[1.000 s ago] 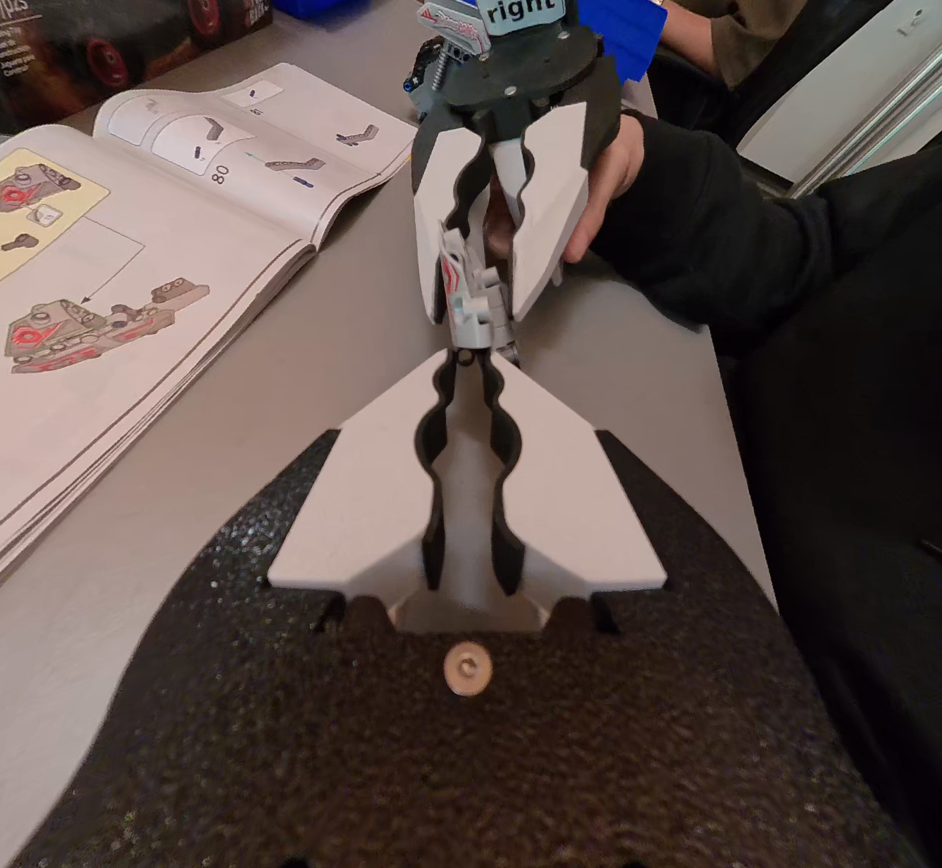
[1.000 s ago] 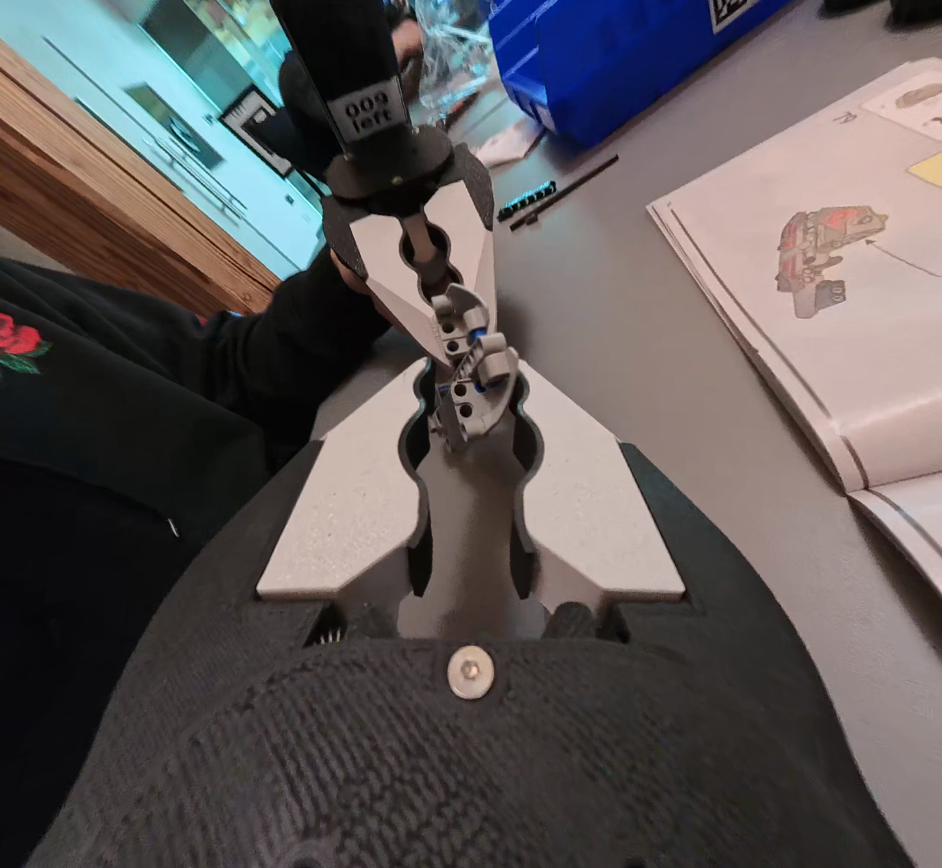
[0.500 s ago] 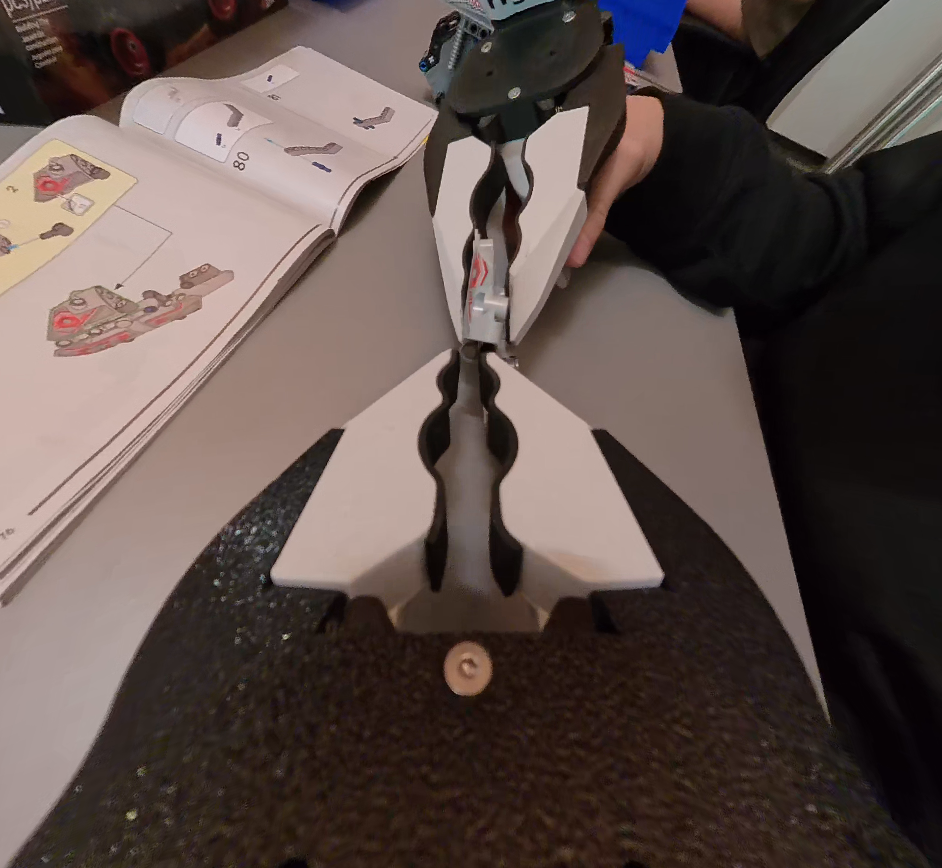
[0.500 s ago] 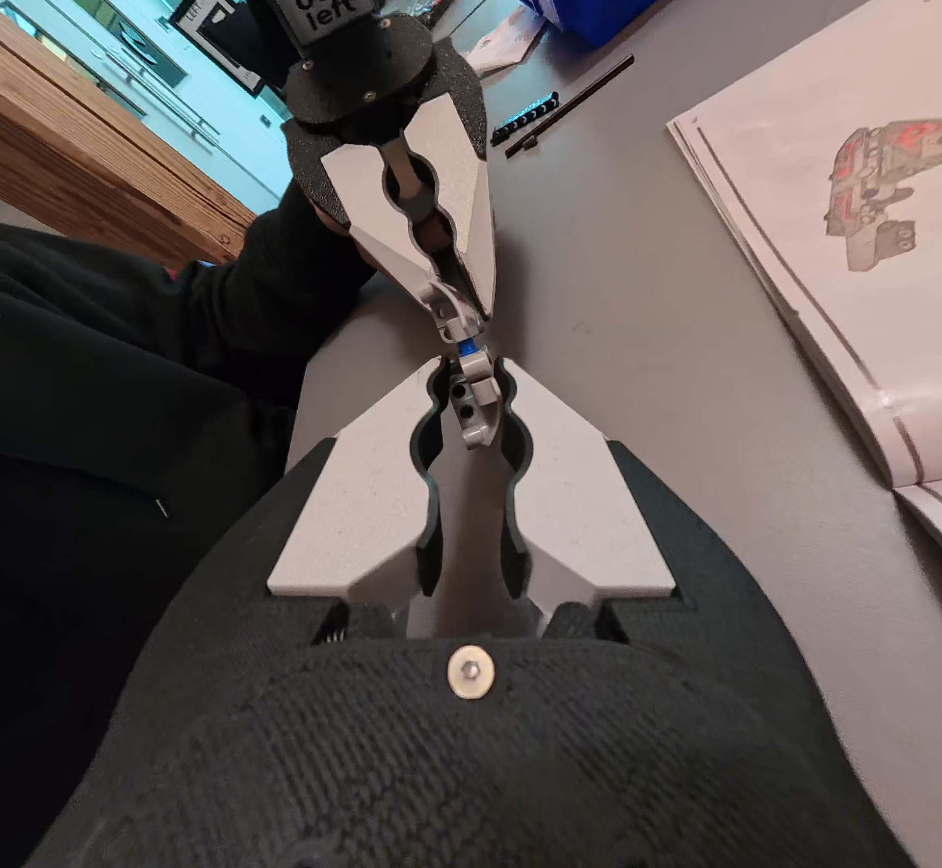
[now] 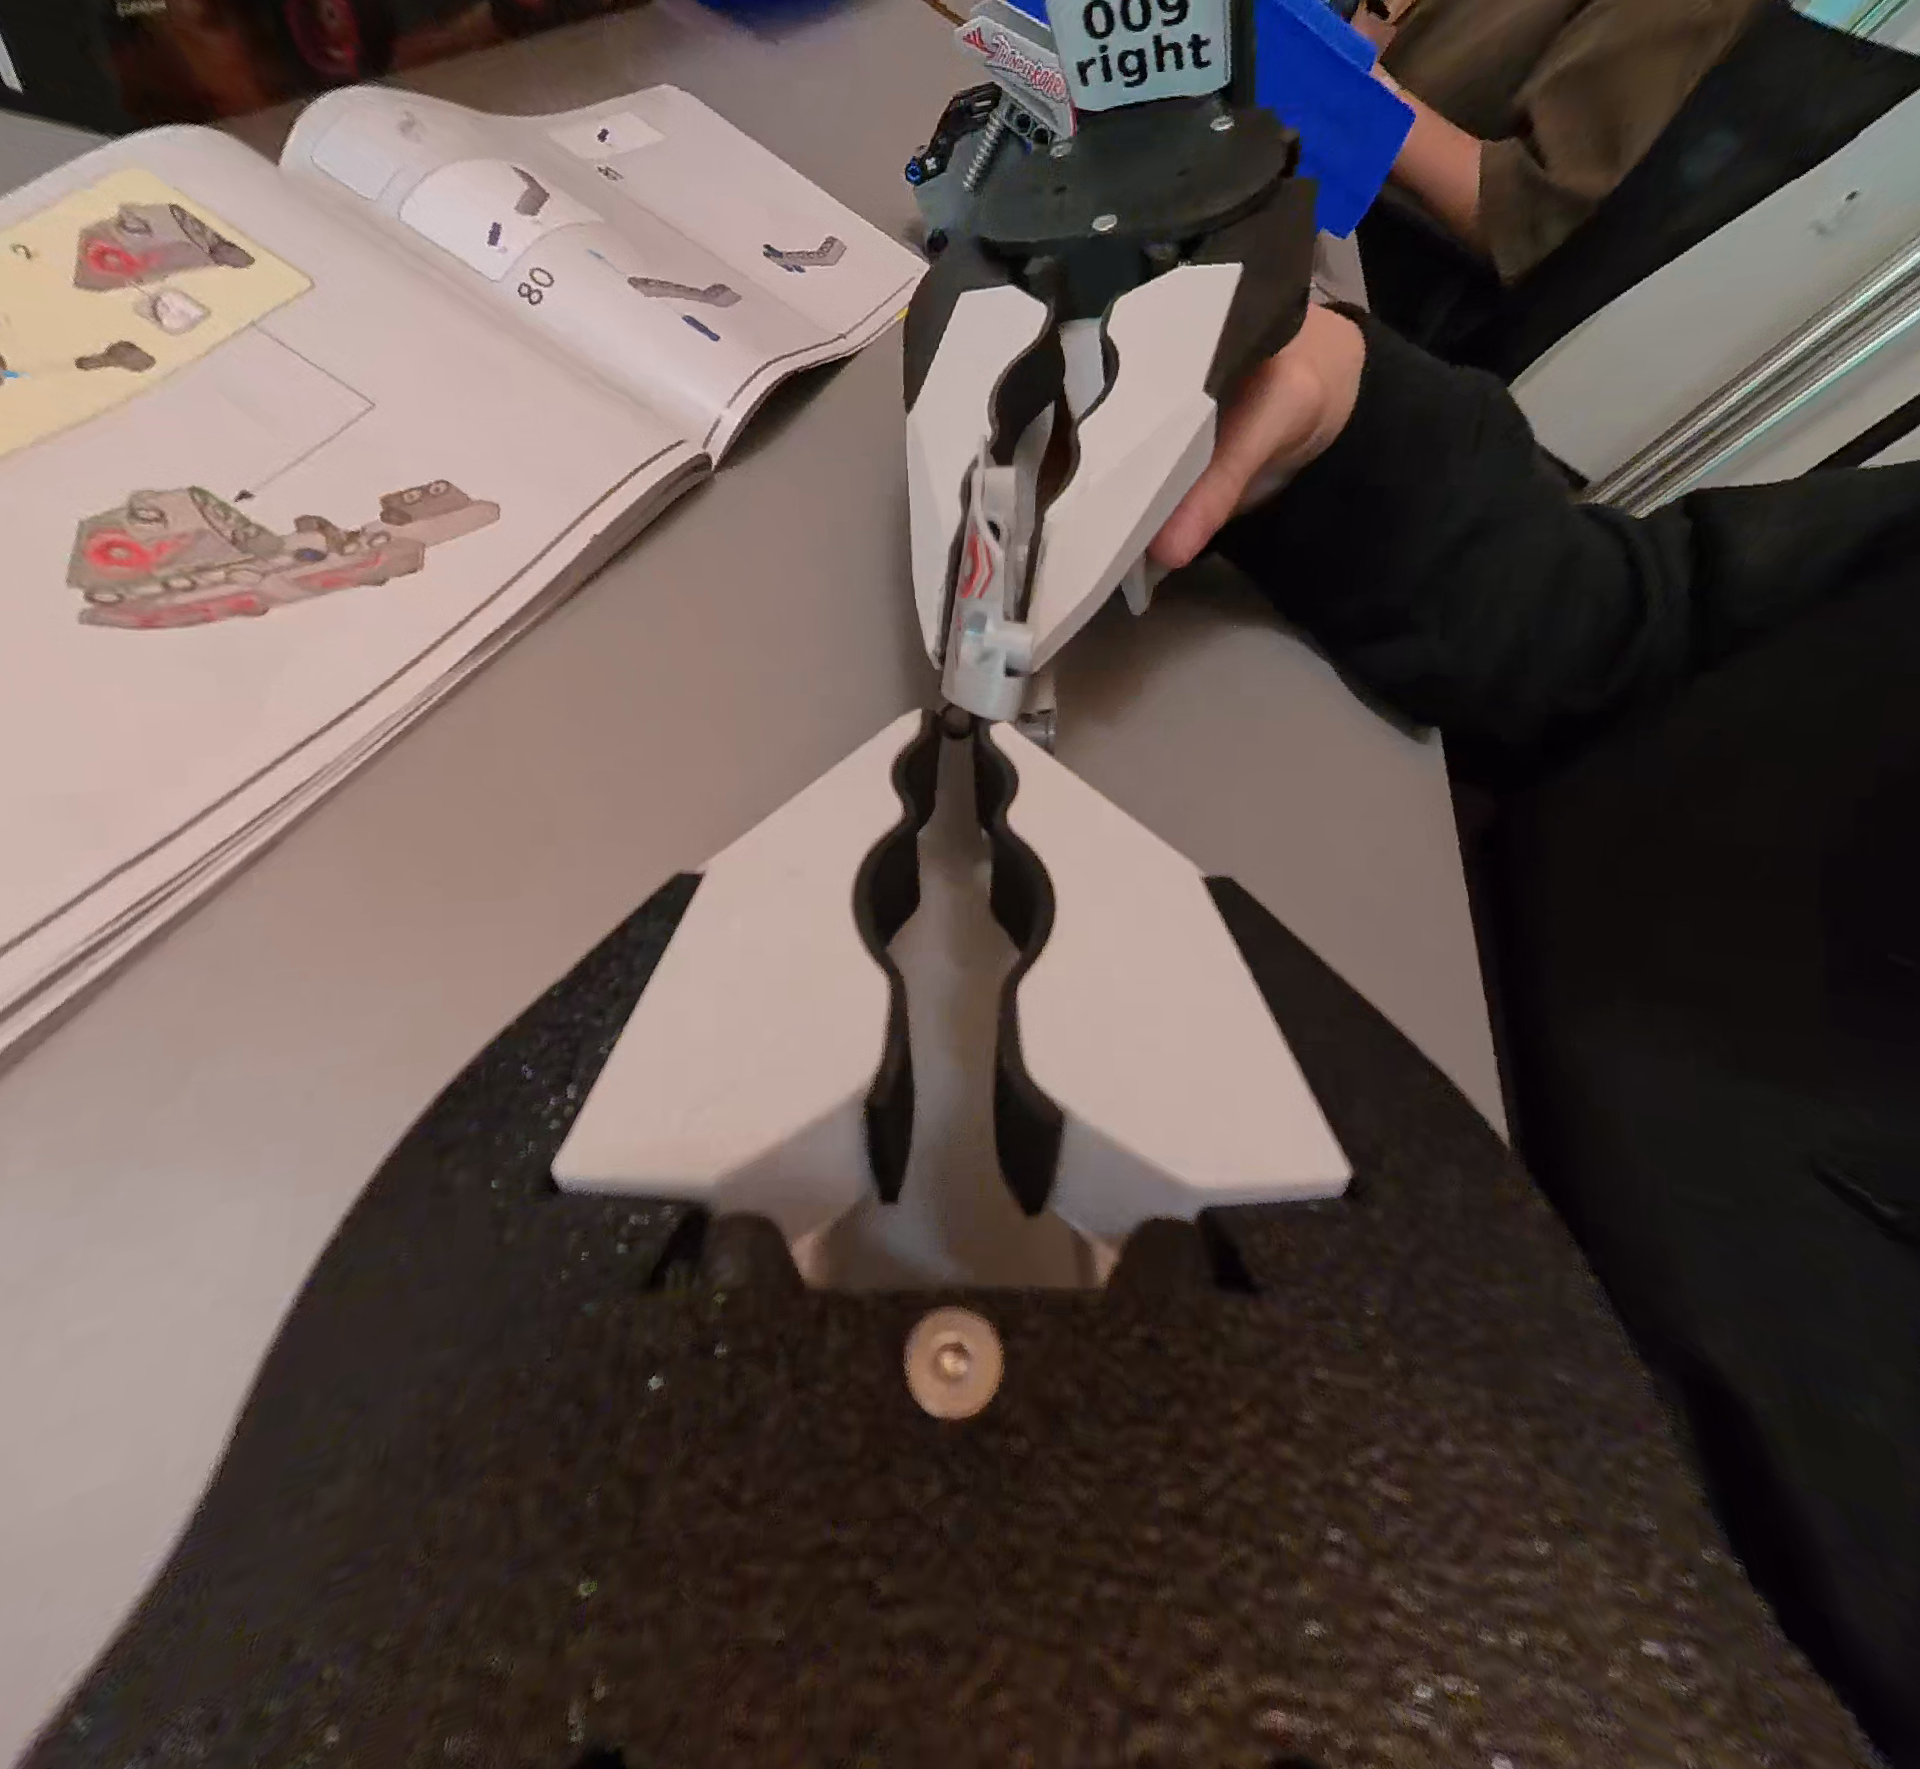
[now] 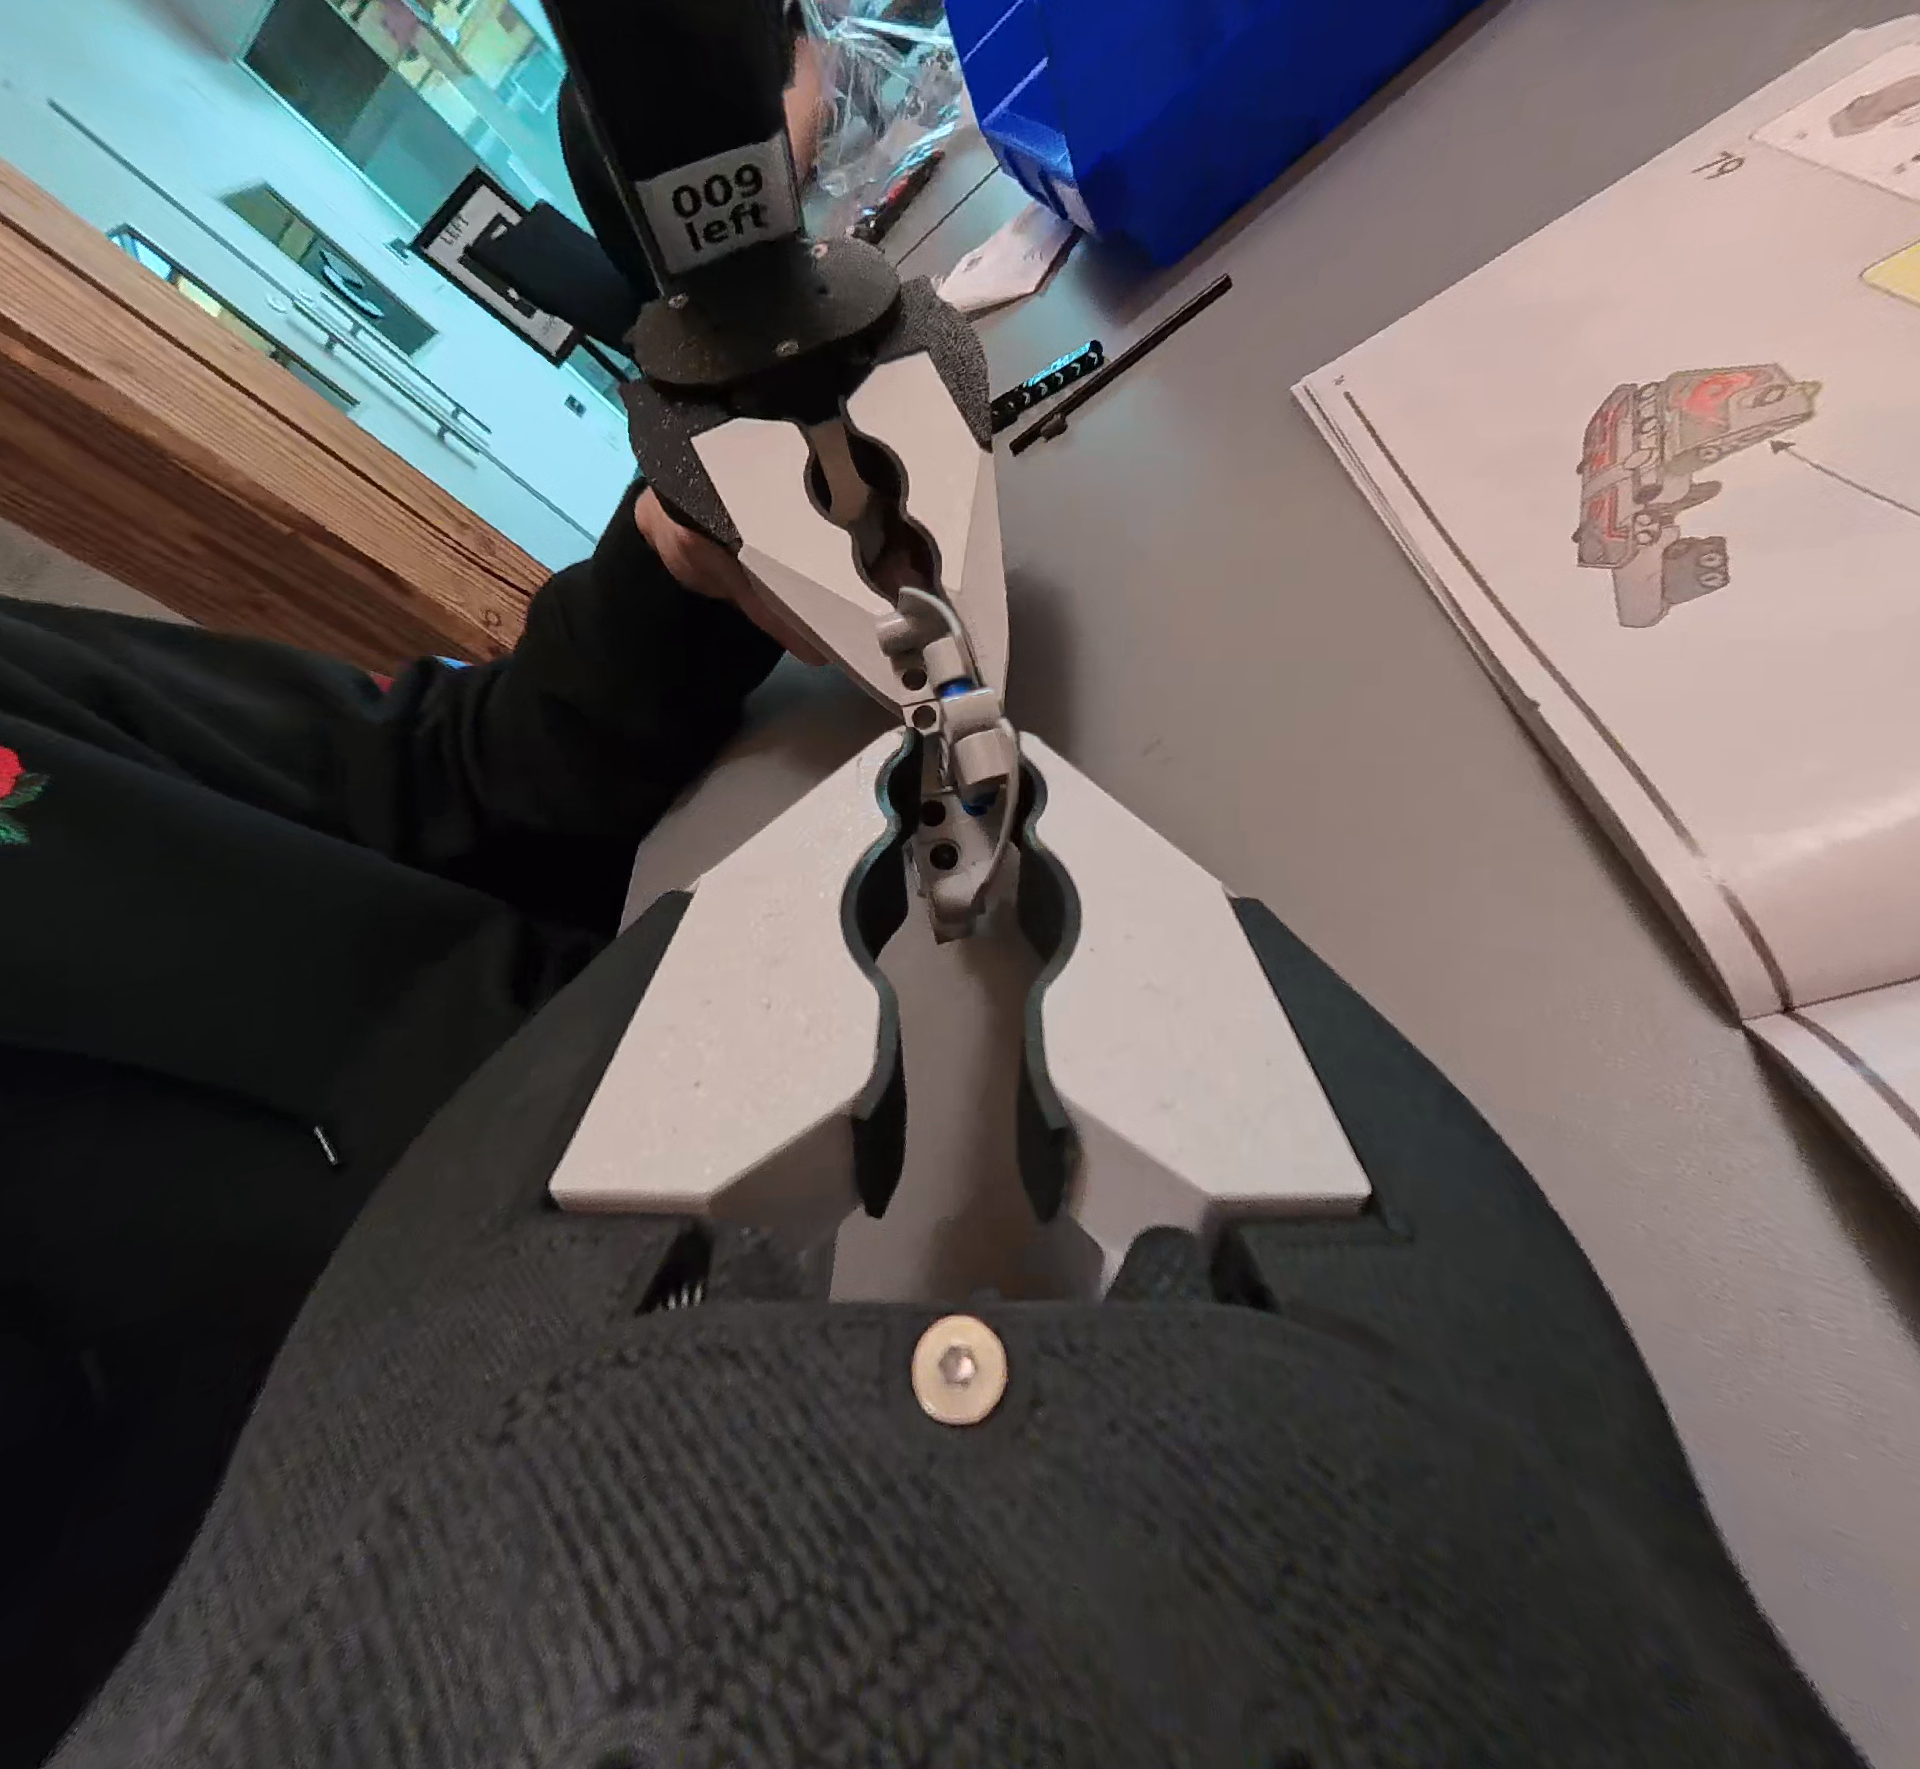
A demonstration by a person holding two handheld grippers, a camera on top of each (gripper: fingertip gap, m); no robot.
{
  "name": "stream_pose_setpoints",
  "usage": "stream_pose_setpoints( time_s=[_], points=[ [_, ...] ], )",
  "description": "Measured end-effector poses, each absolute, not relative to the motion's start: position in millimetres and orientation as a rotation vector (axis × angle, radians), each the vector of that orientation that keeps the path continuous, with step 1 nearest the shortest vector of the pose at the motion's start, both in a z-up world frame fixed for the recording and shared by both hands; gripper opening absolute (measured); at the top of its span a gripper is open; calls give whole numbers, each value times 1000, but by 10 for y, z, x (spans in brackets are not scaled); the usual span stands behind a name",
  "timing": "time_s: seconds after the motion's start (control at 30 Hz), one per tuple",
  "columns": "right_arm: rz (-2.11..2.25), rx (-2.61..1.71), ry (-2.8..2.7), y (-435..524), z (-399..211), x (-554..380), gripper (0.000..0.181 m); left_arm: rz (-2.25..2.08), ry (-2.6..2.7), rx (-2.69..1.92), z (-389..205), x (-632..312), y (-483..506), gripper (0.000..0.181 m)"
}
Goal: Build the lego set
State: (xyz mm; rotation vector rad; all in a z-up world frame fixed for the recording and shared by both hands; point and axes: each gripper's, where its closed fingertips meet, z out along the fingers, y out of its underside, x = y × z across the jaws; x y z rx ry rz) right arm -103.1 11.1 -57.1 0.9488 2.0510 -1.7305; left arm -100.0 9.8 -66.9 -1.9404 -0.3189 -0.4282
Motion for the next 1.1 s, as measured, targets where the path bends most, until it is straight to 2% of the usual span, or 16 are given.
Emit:
stream_pose_setpoints(
  time_s=[0.5, 0.93, 1.03, 1.1],
  points=[
    [-1672, 907, 2183, 133, -618, -997, 12, -864, -592, -1754, -668, -965, 98, 2],
    [-1665, 852, 2216, 141, -651, -957, 15, -833, -612, -1760, -693, -1000, 104, 2],
    [-1661, 831, 2221, 131, -649, -934, 22, -836, -615, -1753, -687, -1004, 100, 2],
    [-1648, 847, 2230, 135, -669, -946, 17, -830, -619, -1757, -695, -1009, 102, 2]
  ],
)
